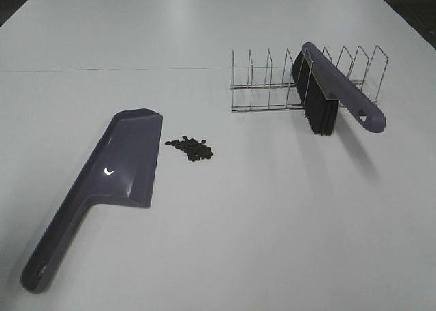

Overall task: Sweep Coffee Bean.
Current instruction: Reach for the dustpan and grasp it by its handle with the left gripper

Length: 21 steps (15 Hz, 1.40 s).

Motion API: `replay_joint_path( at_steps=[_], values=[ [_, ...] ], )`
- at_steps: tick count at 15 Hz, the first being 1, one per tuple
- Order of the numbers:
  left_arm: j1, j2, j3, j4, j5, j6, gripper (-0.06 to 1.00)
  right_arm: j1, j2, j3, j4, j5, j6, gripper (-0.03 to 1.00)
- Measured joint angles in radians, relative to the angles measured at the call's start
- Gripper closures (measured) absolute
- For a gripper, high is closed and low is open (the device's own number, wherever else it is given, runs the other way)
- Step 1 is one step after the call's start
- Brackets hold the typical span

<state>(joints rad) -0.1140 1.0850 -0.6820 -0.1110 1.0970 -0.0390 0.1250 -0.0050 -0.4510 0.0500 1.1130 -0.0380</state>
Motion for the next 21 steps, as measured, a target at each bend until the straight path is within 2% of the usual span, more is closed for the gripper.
replay_joint_path(
  at_steps=[3,4,6,9,11,14,21],
  values=[
    [-0.09,0.141,-0.009,-0.012,-0.109,-0.001,-0.04,0.0,0.0,0.0,0.0,0.0,0.0,0.17],
    [-0.131,0.259,-0.058,-0.009,-0.14,0.012,-0.04,0.0,0.0,0.0,0.0,0.0,0.0,0.17],
    [-0.143,0.352,-0.11,0.005,-0.169,0.008,-0.02,0.0,0.0,0.0,0.0,0.0,0.0,0.17],
    [-0.147,0.538,-0.189,0.063,-0.24,-0.093,0.09,0.0,0.0,0.0,0.0,0.0,0.0,0.17],
    [-0.184,0.635,-0.198,0.072,-0.315,-0.113,0.17,0.0,0.0,0.0,0.0,0.0,0.0,0.17],
    [-0.244,0.698,-0.222,0.027,-0.401,-0.115,0.2,0.0,0.0,0.0,0.0,0.0,0.0,0.17],
    [-0.248,0.779,-0.251,0.023,-0.467,-0.135,0.22,0.0,0.0,0.0,0.0,0.0,0.0,0.17]
  ],
)
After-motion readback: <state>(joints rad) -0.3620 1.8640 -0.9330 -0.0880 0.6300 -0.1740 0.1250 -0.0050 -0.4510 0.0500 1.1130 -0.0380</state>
